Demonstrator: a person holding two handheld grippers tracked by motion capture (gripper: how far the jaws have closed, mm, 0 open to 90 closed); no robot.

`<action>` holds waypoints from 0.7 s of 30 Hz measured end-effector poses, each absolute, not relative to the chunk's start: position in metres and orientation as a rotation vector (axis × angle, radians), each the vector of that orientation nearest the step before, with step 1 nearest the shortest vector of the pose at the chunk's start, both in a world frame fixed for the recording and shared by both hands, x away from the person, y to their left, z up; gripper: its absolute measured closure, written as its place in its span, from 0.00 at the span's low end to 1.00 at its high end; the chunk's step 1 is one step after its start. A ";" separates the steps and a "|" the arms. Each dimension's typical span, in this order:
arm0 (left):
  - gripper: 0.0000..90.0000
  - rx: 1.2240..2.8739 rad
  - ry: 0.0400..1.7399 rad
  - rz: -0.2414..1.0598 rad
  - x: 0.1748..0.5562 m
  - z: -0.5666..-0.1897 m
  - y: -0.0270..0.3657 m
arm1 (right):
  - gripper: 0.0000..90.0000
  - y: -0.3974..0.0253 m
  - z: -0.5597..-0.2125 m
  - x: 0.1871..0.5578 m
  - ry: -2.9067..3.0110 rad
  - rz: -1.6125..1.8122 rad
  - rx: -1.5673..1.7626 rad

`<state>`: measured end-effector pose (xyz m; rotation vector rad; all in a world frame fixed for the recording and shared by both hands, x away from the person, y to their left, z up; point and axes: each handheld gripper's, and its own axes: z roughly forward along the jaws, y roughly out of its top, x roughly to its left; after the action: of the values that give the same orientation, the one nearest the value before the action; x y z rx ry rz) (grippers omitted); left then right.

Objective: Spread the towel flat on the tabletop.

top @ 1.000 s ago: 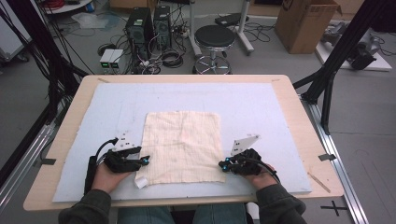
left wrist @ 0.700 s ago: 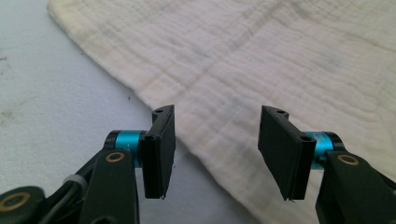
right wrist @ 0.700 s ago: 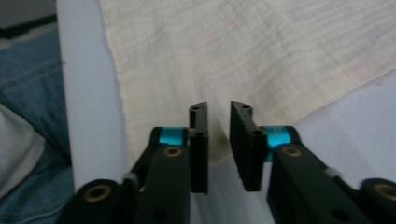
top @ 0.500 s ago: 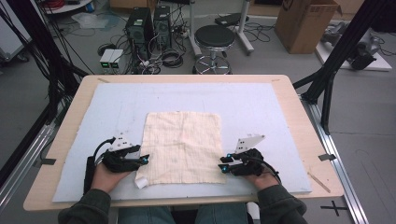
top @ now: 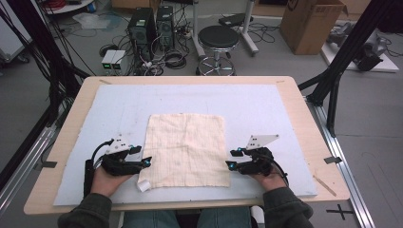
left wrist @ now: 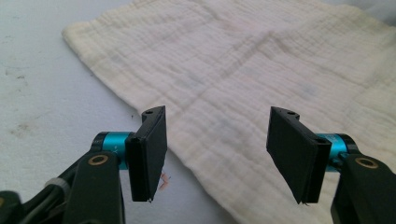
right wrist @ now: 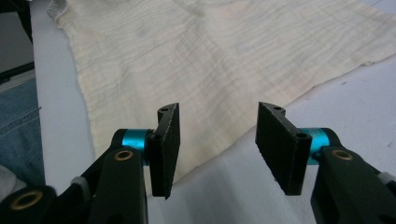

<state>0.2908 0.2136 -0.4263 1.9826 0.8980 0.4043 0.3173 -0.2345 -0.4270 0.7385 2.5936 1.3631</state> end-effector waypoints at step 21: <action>0.41 1.953 0.890 0.412 0.289 -0.421 0.217 | 0.31 -0.238 -0.421 0.322 2.479 1.375 0.830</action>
<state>0.2891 0.2169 -0.4209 1.9534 0.8904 0.4122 0.3219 -0.2381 -0.4210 0.8302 2.4792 1.3753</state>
